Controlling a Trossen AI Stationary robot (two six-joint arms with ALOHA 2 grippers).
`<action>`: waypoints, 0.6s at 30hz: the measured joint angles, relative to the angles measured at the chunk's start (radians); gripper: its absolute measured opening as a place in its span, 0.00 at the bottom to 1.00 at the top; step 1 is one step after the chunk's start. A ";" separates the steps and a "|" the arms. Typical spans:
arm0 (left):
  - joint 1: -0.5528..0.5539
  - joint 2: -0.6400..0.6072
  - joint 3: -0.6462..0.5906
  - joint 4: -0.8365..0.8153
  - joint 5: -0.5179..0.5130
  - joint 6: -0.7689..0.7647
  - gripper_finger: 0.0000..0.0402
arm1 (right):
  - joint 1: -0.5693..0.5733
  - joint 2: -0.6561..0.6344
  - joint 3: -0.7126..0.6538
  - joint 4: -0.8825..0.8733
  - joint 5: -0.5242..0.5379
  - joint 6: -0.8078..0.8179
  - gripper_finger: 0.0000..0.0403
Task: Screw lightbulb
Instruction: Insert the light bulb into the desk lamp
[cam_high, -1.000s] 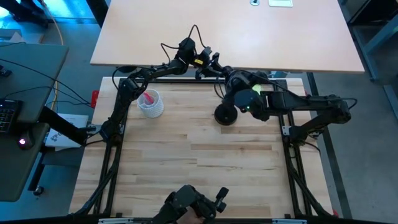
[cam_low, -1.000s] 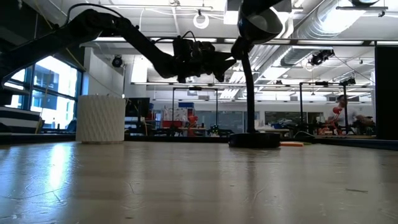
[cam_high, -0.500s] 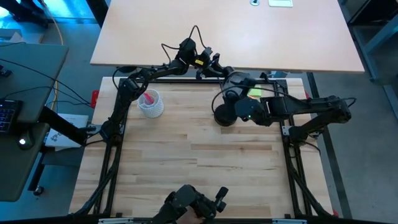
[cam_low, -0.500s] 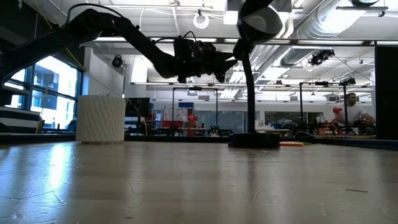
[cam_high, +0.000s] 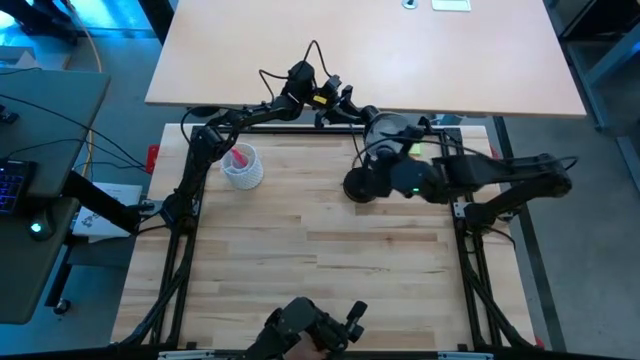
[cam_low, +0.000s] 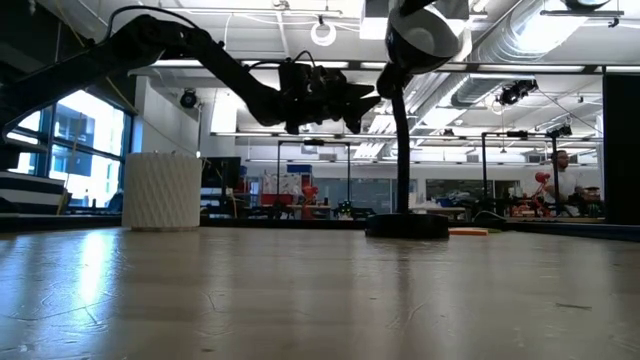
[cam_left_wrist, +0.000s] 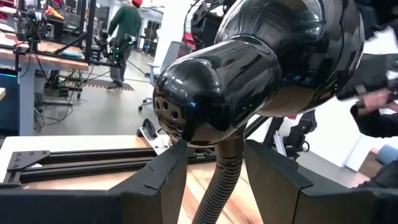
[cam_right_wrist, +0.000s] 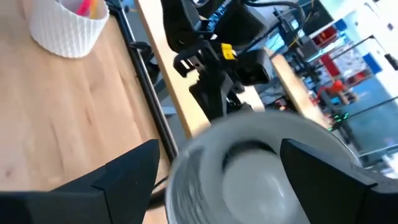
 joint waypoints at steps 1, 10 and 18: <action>0.000 0.000 0.000 0.000 0.001 0.000 0.38 | 0.004 -0.021 0.000 -0.029 0.000 0.027 0.82; 0.000 0.000 0.000 -0.001 0.004 -0.004 0.38 | -0.006 -0.113 0.002 -0.145 -0.136 -0.145 0.82; -0.001 0.000 0.000 0.001 -0.002 -0.025 0.38 | -0.053 0.026 0.000 -0.168 -0.014 -0.592 0.81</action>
